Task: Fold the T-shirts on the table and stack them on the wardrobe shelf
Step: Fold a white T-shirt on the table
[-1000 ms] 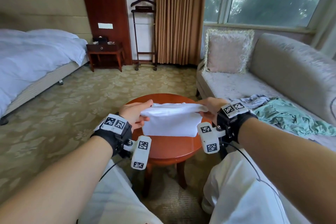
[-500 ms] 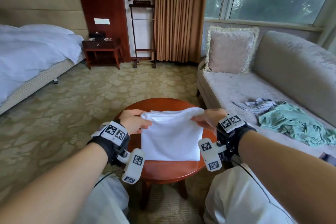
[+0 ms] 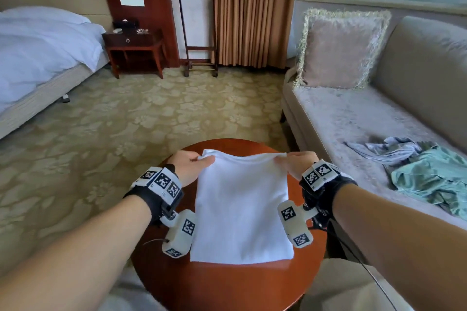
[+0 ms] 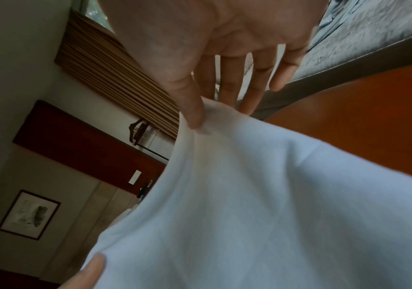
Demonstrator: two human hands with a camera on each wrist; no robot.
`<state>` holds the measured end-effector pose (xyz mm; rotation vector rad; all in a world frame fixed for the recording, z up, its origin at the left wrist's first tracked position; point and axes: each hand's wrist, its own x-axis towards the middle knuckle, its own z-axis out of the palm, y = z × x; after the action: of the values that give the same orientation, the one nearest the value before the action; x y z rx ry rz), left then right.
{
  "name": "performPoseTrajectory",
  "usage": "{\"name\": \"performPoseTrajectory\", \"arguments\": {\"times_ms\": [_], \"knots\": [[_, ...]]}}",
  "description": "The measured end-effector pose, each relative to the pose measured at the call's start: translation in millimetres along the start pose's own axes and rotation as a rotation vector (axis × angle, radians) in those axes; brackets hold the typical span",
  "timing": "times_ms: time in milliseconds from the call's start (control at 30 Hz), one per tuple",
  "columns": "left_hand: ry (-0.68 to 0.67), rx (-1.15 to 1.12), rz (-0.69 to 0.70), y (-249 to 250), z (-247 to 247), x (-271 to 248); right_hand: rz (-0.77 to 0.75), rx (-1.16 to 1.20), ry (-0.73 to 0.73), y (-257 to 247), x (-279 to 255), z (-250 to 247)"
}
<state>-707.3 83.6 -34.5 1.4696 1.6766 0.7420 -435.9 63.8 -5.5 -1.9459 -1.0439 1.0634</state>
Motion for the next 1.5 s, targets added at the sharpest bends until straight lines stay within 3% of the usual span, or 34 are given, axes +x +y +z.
{"name": "performPoseTrajectory", "arguments": {"times_ms": [133,300,367,433,533,600,667,800,933,1067,1233,1500], "knots": [[-0.021,0.020,-0.133,-10.9,15.3,44.5,0.044,-0.145,-0.083,4.5,46.9,18.4],[-0.072,0.177,-0.174,-16.9,29.4,84.7,0.181,-0.256,-0.113,17.5,90.4,35.6],[-0.072,0.217,-0.193,-21.1,35.7,93.9,0.125,-0.520,-0.149,19.3,95.9,38.5],[-0.062,0.252,-0.217,-27.7,39.9,99.2,0.135,-0.482,-0.122,16.9,98.9,41.0],[-0.055,0.307,-0.244,-32.4,40.7,98.4,0.065,-0.654,-0.123,31.2,109.6,45.3],[-0.055,0.330,-0.249,-32.3,39.5,95.0,0.081,-0.552,-0.113,34.0,112.6,44.1],[-0.048,0.315,-0.255,-28.5,38.2,88.5,0.084,-0.405,-0.087,32.0,105.8,40.8],[0.054,0.359,-0.163,-16.9,33.9,56.9,0.139,-0.588,-0.044,20.1,67.0,43.0],[0.118,0.381,-0.071,-16.8,39.3,8.1,-0.049,-0.731,0.039,26.9,11.9,59.5],[-0.107,0.602,0.068,-21.7,64.4,-39.7,-0.259,-0.830,-0.136,50.3,-34.3,85.1],[-0.430,0.697,-0.031,-45.1,88.6,-70.1,-0.206,-1.057,-0.323,105.4,-62.3,99.0],[-0.529,0.916,0.042,-53.1,78.0,-94.8,-0.235,-1.128,-0.312,125.9,-71.9,77.5]]}}
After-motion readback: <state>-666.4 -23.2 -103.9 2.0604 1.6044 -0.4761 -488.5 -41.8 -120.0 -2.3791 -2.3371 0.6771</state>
